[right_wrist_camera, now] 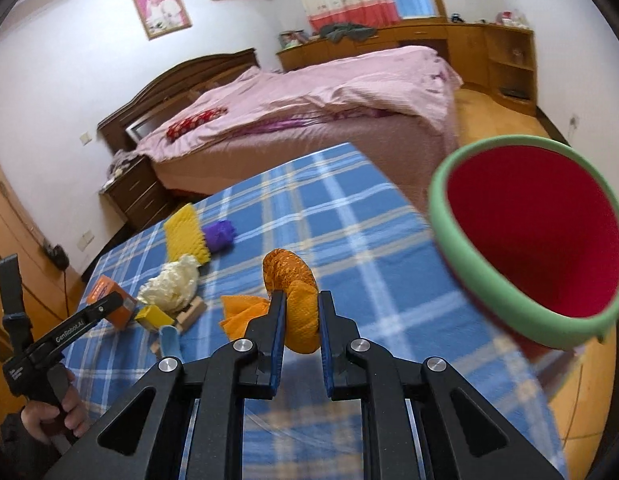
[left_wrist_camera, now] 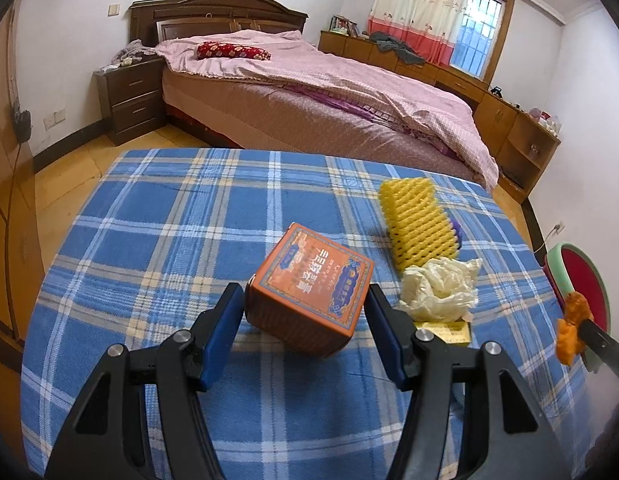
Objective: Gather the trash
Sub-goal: 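Carry the orange box and orange foam net over the red bucket with both grippers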
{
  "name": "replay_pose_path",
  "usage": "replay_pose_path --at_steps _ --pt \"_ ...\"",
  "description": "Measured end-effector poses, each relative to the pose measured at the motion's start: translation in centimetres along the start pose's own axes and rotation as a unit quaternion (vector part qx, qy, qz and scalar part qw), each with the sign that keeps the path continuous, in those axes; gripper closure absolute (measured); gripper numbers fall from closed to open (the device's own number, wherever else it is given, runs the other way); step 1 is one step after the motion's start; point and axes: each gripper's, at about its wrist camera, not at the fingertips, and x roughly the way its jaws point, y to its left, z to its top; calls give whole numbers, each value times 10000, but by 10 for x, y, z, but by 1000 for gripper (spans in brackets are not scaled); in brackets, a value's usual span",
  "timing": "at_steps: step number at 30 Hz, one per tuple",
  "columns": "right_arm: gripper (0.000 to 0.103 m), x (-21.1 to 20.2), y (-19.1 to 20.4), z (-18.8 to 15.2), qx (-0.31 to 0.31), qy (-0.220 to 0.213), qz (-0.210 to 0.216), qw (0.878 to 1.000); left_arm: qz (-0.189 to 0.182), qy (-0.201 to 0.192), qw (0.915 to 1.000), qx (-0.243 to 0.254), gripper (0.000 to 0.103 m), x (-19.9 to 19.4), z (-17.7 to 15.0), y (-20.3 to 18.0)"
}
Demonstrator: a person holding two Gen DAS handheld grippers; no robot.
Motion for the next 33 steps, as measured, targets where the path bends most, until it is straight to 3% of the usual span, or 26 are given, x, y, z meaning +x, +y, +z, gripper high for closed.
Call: replay_pose_path --at_steps 16,33 --pt "87 -65 -83 -8 804 -438 -509 9945 -592 -84 9971 464 41 -55 10 -71" --pt "87 -106 -176 -13 1627 -1021 -626 9794 -1202 249 9876 978 41 -50 -9 -201"
